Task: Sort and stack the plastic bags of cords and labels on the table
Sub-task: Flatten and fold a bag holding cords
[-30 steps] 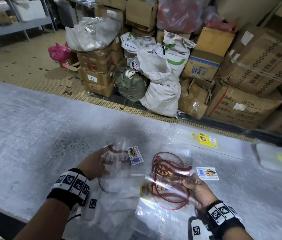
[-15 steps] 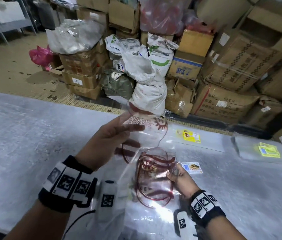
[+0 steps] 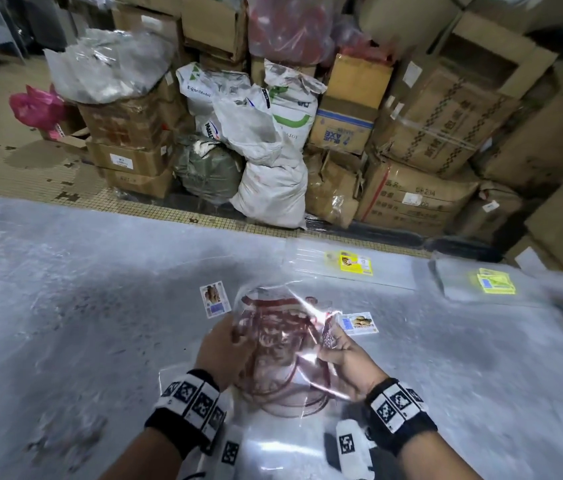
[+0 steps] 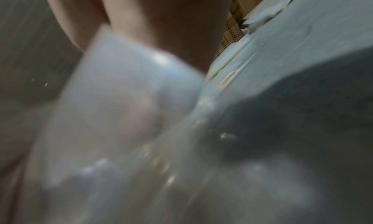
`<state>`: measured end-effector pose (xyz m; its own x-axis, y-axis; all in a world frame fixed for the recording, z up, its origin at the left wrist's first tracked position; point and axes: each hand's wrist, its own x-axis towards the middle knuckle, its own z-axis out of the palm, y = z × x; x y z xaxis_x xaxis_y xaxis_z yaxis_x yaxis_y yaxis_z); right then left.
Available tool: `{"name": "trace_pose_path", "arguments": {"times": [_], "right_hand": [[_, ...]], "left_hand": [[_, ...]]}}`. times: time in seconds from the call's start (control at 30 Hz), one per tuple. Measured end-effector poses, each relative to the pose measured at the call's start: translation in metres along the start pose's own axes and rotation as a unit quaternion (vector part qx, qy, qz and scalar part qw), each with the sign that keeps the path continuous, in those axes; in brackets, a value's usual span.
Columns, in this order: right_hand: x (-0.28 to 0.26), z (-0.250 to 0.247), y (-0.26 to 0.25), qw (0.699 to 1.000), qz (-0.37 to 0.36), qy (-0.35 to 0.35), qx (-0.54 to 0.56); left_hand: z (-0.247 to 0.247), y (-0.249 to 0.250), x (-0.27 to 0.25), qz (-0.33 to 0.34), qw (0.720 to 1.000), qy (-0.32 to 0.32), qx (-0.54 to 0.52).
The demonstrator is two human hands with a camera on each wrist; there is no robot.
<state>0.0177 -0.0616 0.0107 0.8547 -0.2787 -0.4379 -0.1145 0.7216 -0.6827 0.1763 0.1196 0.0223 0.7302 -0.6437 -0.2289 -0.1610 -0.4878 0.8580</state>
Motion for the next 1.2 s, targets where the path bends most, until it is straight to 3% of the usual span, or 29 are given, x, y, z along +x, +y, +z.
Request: {"name": "trace_pose_path", "arguments": {"times": [0.1, 0.27, 0.4, 0.47, 0.53, 0.63, 0.73, 0.87, 1.03, 1.1, 1.2], "right_hand": [[-0.002, -0.003, 0.005, 1.0, -0.006, 0.006, 0.002], [-0.014, 0.005, 0.0, 1.0, 0.021, 0.009, 0.001], [-0.021, 0.011, -0.003, 0.999, 0.037, 0.015, 0.023], [-0.023, 0.015, -0.004, 0.997, 0.047, 0.059, -0.023], [-0.011, 0.001, 0.003, 0.975, 0.069, 0.17, -0.125], [-0.003, -0.006, 0.006, 0.956, 0.101, 0.245, -0.125], [-0.013, 0.006, 0.002, 0.961, 0.087, 0.216, -0.147], [-0.015, 0.0, 0.008, 0.952, 0.002, 0.21, -0.222], [-0.028, -0.004, -0.006, 0.98, -0.108, 0.134, -0.097], [-0.032, -0.009, -0.011, 0.986, -0.083, 0.124, -0.075], [-0.037, -0.018, -0.012, 0.973, -0.001, 0.169, -0.16]], "left_hand": [[0.007, -0.017, 0.006, -0.036, 0.999, 0.007, 0.023], [0.002, 0.005, -0.007, -0.149, 0.978, -0.039, -0.141], [-0.001, 0.001, 0.0, -0.227, 0.948, -0.015, -0.223], [-0.004, 0.002, -0.003, -0.231, 0.934, -0.016, -0.272], [-0.004, -0.001, -0.007, -0.234, 0.929, -0.021, -0.285], [0.0, -0.005, -0.011, -0.239, 0.909, -0.024, -0.341], [0.004, 0.008, -0.023, -0.251, 0.878, -0.021, -0.408], [0.009, 0.008, -0.028, -0.267, 0.852, -0.091, -0.44], [0.01, 0.02, -0.029, -0.114, 0.895, -0.114, -0.416], [0.017, 0.023, -0.025, -0.087, 0.912, -0.136, -0.378], [0.029, 0.031, -0.021, -0.124, 0.914, -0.142, -0.361]]}}
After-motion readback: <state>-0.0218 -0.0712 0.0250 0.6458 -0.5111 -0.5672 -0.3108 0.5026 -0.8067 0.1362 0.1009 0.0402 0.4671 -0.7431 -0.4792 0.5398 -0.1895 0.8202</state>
